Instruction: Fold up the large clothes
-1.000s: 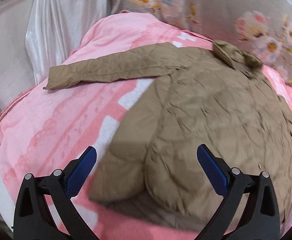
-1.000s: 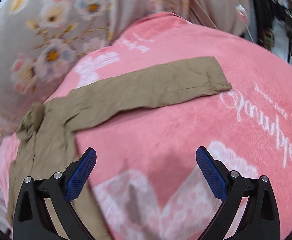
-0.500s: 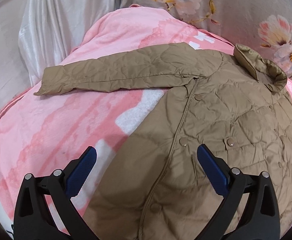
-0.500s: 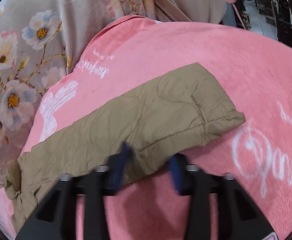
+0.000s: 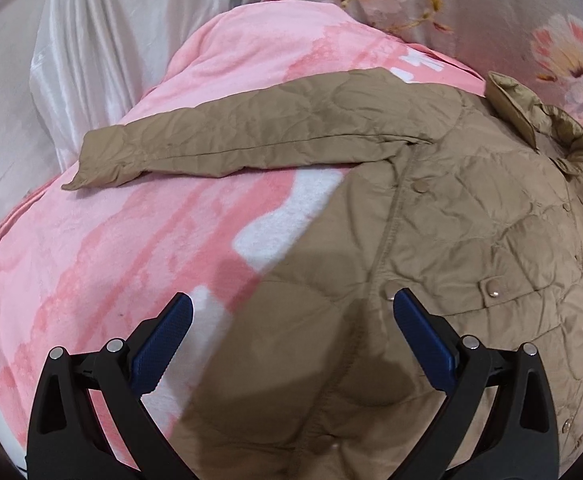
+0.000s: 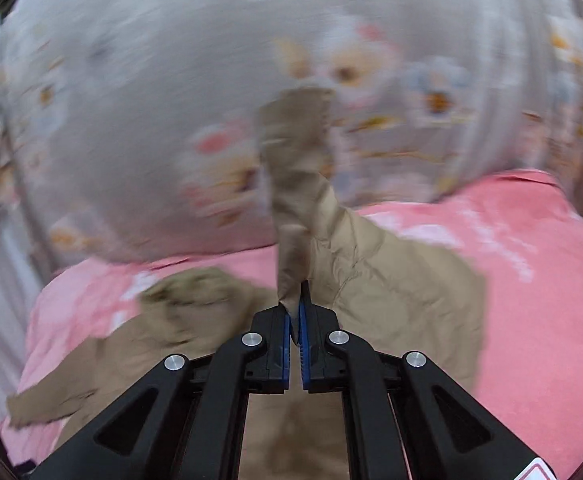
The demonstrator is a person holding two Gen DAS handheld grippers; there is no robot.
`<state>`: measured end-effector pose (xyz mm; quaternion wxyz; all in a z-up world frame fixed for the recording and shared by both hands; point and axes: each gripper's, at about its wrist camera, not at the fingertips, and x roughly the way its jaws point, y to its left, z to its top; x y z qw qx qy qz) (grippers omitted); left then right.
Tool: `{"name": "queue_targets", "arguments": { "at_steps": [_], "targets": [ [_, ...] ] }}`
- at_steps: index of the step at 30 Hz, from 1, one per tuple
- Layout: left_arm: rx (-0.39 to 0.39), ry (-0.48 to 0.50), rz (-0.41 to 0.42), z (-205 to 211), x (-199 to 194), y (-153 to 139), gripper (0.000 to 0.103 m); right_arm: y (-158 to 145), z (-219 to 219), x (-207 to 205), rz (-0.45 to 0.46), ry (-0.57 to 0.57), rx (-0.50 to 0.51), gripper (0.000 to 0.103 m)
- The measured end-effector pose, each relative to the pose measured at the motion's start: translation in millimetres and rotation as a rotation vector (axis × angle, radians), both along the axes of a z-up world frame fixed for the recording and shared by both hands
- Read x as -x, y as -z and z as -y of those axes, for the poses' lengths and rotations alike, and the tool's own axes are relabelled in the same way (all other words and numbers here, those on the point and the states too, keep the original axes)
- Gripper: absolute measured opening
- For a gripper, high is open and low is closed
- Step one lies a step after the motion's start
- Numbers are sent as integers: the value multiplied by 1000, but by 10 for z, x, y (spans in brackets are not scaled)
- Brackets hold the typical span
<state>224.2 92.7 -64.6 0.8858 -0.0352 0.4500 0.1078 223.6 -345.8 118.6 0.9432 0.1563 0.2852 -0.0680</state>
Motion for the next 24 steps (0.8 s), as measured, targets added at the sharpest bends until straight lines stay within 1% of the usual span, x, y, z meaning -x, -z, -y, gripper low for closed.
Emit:
{"name": "queue_targets", "arguments": {
  "at_steps": [1, 3, 5, 7, 9, 10, 12, 13, 15, 16, 17, 18, 19, 20, 22, 24],
  "targets": [
    [2, -9, 1, -54, 8, 0, 98, 59, -274, -129, -16, -71, -5, 4],
    [5, -26, 2, -167, 20, 9, 98, 208, -710, -285, -52, -168, -1, 4],
    [9, -42, -3, -266, 17, 26, 98, 405, -1062, -404, -100, -243, -7, 4],
    [19, -56, -7, -368, 15, 54, 98, 656, -1392, -514, -168, -316, -15, 4],
    [26, -65, -12, -436, 7, 82, 98, 878, -1628, -580, -224, -367, -5, 5],
    [28, -66, -15, -456, 0, 90, 98, 1012, -1774, -593, -263, -400, 11, 9],
    [40, -67, -19, -497, -18, 108, 98, 1167, -1962, -603, -317, -432, 50, 14],
    [47, -66, -20, -505, -24, 109, 98, 1241, -2048, -587, -345, -445, 82, 16],
    [75, -59, -21, -509, -53, 93, 98, 1260, -2102, -534, -362, -454, 119, 17],
    [86, -57, -20, -502, -65, 83, 98, 1260, -2085, -476, -357, -460, 114, 27],
    [110, -50, -17, -481, -83, 54, 98, 1218, -2045, -423, -346, -478, 79, 37],
    [131, -41, -16, -462, -99, 32, 98, 1162, -1982, -359, -329, -493, 31, 60],
    [152, -32, -17, -439, -115, 12, 98, 1108, -1918, -292, -307, -485, 7, 72],
    [192, -14, -19, -387, -140, -26, 98, 1071, -1897, -225, -285, -467, 5, 73],
    [260, 26, -17, -274, -159, -90, 98, 1018, -1860, -107, -276, -453, 18, 73],
    [325, 84, -13, -98, -181, -167, 98, 950, -1612, 67, -260, -411, -19, 73]
  ]
}}
